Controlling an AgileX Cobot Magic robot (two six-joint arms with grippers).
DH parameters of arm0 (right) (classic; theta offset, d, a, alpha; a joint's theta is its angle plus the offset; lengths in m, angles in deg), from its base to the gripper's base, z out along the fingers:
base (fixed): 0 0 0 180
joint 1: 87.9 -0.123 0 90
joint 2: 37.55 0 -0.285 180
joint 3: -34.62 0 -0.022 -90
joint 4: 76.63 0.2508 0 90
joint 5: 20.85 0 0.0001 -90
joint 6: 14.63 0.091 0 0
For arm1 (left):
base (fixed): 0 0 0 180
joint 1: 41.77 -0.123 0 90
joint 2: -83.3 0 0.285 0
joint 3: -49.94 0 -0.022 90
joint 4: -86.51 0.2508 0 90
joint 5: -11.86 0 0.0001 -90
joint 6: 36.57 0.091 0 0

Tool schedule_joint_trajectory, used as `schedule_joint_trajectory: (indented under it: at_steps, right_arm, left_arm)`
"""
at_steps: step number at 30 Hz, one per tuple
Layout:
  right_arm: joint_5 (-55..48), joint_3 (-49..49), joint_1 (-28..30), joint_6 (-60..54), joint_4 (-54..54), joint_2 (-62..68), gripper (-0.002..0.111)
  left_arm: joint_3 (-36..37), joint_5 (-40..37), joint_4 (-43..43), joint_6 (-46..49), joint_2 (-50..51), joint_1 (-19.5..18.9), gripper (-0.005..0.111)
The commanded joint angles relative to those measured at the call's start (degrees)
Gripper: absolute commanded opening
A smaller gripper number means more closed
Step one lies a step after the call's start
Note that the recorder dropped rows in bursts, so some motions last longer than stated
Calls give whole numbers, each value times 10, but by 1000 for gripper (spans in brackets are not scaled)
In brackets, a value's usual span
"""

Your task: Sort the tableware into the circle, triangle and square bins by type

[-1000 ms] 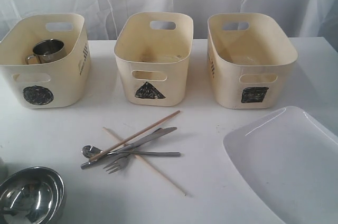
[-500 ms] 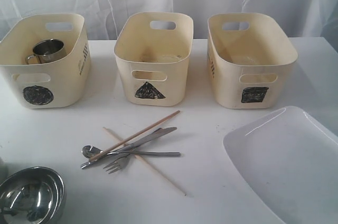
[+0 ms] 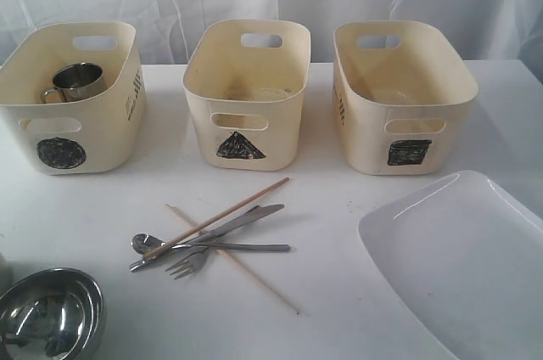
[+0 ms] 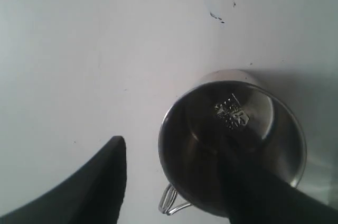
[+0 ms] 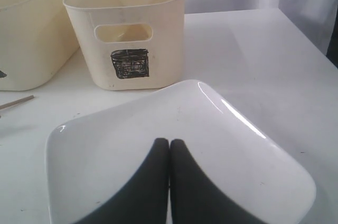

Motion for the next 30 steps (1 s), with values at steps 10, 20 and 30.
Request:
schedule_joint_trajectory:
  at_steps: [10,20,30]
  right_arm:
    - [2,-1,-1,2,-1,-3,0]
    - [2,-1,-1,2,-1,-3,0]
    - [2,-1,-1,2,-1,-3,0]
  left_arm:
    - [4,92,22,-1,70,2,57]
    - [4,59,24,0,93,2,55]
    - [6,100,36,1,127,2,47]
